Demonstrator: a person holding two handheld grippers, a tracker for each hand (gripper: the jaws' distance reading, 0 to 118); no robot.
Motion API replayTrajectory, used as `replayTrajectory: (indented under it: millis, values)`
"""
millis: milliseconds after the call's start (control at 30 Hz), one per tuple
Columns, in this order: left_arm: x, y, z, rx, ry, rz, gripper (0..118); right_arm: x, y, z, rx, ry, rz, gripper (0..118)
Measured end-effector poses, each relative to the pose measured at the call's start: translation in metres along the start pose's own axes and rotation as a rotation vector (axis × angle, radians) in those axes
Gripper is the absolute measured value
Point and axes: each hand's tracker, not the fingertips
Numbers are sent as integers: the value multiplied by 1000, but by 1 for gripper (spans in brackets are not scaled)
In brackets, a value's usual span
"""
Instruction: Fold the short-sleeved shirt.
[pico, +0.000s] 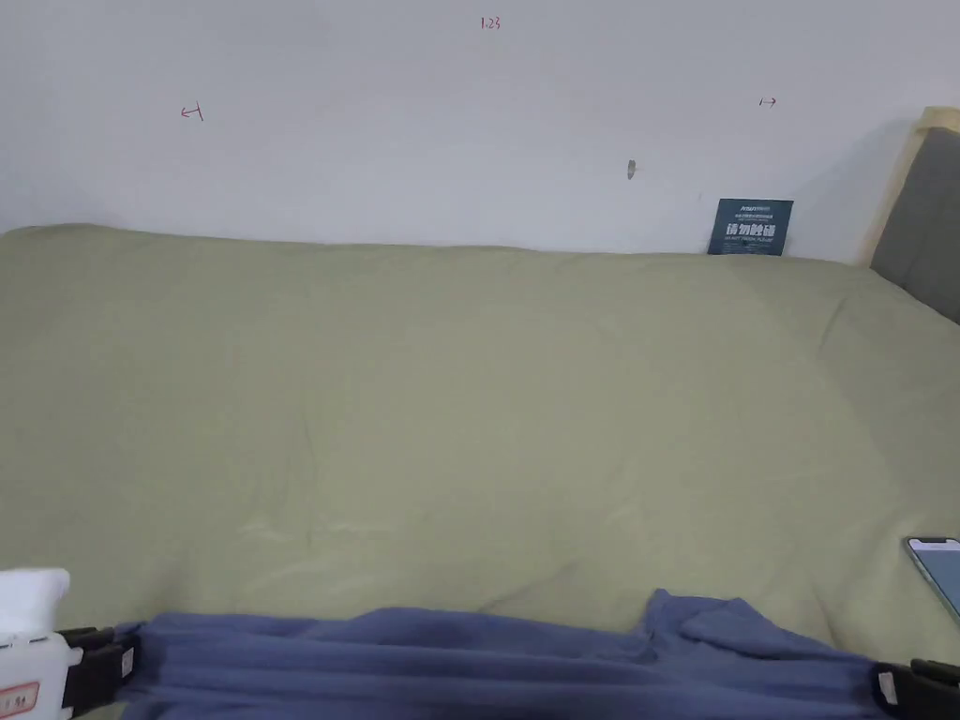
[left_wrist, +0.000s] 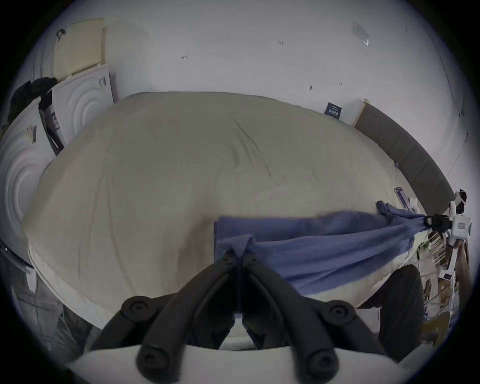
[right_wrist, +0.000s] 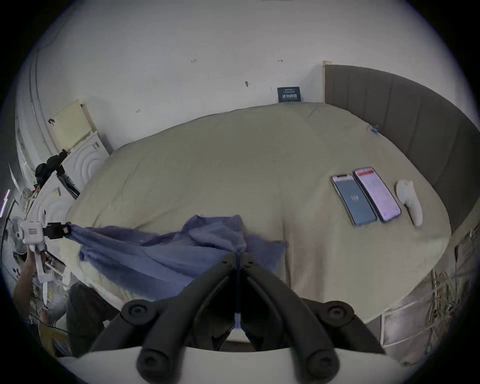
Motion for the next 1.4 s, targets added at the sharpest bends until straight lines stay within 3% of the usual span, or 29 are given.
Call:
replayTrajectory:
  millis: [233,267,300,333,367,400,433,600,667,700,733,767,800,1167,1400]
  values:
    - [-5,-21,-20,-53,17,14,4,17,-27,-25,-81,-13,-34,0]
    - [-5,-21,-22,-57,13,15,8,17,-29,-28,-87,-22,-40,1]
    - [-4,-22,-23,-53,10,13,36,17,-31,-30,-89,-21,-32,10]
    - [-4,-21,-22,-49,15,9,72,16,-32,-31,-86,-22,-32,40]
    - [-3,-21,-20,-36,15,7,102,14,-31,-31,-86,-23,-34,84]
    - [-5,-22,-22,-30,17,8,109,11,-30,-30,-81,-32,-39,118]
    - [-4,-21,-20,-26,39,12,109,8,-29,-28,-80,-34,-43,118]
    - [14,-9,15,100,93,12,106,-23,-18,-3,64,-37,1,112]
    - [27,-7,28,147,120,8,93,-42,-17,9,141,-72,14,104]
    - [30,-6,32,162,116,4,55,-49,-15,12,181,-67,9,69]
    - [33,-5,33,160,120,7,4,-60,-15,18,211,-79,7,22]
    - [36,-7,32,158,137,13,0,-69,-16,20,244,-106,22,0]
    - [25,-10,31,175,122,30,0,-80,-19,25,304,-161,34,0]
    - [-8,-8,22,136,81,102,0,-127,-23,42,399,-185,87,0]
    - [-70,21,-24,-104,-190,318,0,-139,-19,53,446,-198,102,0]
